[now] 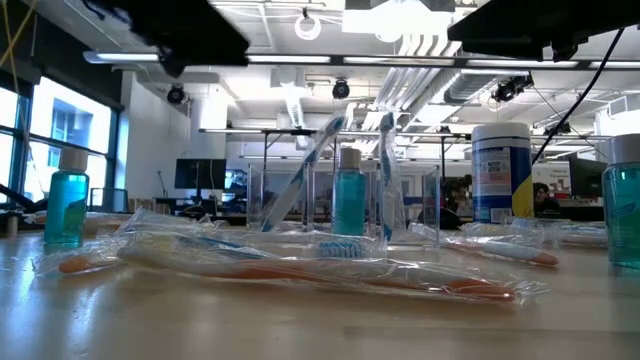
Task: Pick & Place toothbrushing station
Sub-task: Put the blue mouthwash bottle into the transparent organizer
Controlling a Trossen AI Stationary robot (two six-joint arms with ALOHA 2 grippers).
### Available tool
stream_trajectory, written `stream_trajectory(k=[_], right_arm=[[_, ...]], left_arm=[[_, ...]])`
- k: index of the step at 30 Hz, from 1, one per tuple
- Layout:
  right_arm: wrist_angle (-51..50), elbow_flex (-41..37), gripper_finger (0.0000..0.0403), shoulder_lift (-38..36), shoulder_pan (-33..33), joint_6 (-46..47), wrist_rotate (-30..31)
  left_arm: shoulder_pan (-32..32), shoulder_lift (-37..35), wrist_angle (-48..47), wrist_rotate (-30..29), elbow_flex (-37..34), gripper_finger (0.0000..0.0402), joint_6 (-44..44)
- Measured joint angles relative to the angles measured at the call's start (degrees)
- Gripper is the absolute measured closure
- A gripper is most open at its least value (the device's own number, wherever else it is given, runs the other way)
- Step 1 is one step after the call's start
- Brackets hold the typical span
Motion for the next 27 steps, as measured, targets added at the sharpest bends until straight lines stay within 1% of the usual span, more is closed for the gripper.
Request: stream_trajectory(k=[3, 7, 9, 12, 13, 14, 17, 21, 25, 27], right_arm=[[0.02, 0.0, 0.0164, 0.0, 0.0, 0.01, -0.02], [-0.02, 0.0, 0.0164, 0.0, 0.0, 0.54, -0.02], [-0.04, 0.0, 0.0164, 0.0, 0.0, 0.63, -0.15], [-0.21, 0.0, 0.0164, 0.0, 0.0, 0.93, -0.17], [-0.19, 0.0, 0.0164, 0.0, 0.0, 1.02, -0.2], [-0.2, 0.0, 0.0164, 0.0, 0.0, 1.06, -0.22], [-0.18, 0.0, 0.0164, 0.0, 0.0, 1.1, -0.22], [-0.17, 0.0, 0.0164, 0.0, 0.0, 1.1, -0.42], [-0.15, 0.0, 0.0164, 0.0, -0.11, 1.1, -1.59], [-0.17, 0.0, 0.0164, 0.0, -0.15, 1.1, -1.86]], left_arm=[[-0.6, -0.63, -15.63, 4.45, 5.62, 0.0261, -5.05], [-2.04, -0.65, -33.99, 7.19, 12.69, 0.0261, -13.04], [-2.7, -0.65, -41.48, 8.3, 15.16, 0.0261, -14.43], [-3.85, -0.84, -50.81, 9.04, 17.09, 0.0261, -14.36], [-4.09, -0.91, -53.34, 9.34, 17.35, 0.0261, -15.41], [-4.15, -0.94, -55.19, 10.29, 17.48, 0.0261, -19.03], [-2.04, -1.32, -61.11, 15.65, 17.55, 0.0261, -34.39], [1.83, -1.31, -67.0, 20.94, 17.57, 0.0261, -49.32], [5.98, -1.31, -68.51, 25.92, 17.57, 0.0261, -58.94], [8.3, -1.33, -69.14, 28.19, 17.59, 0.0261, -61.18]])
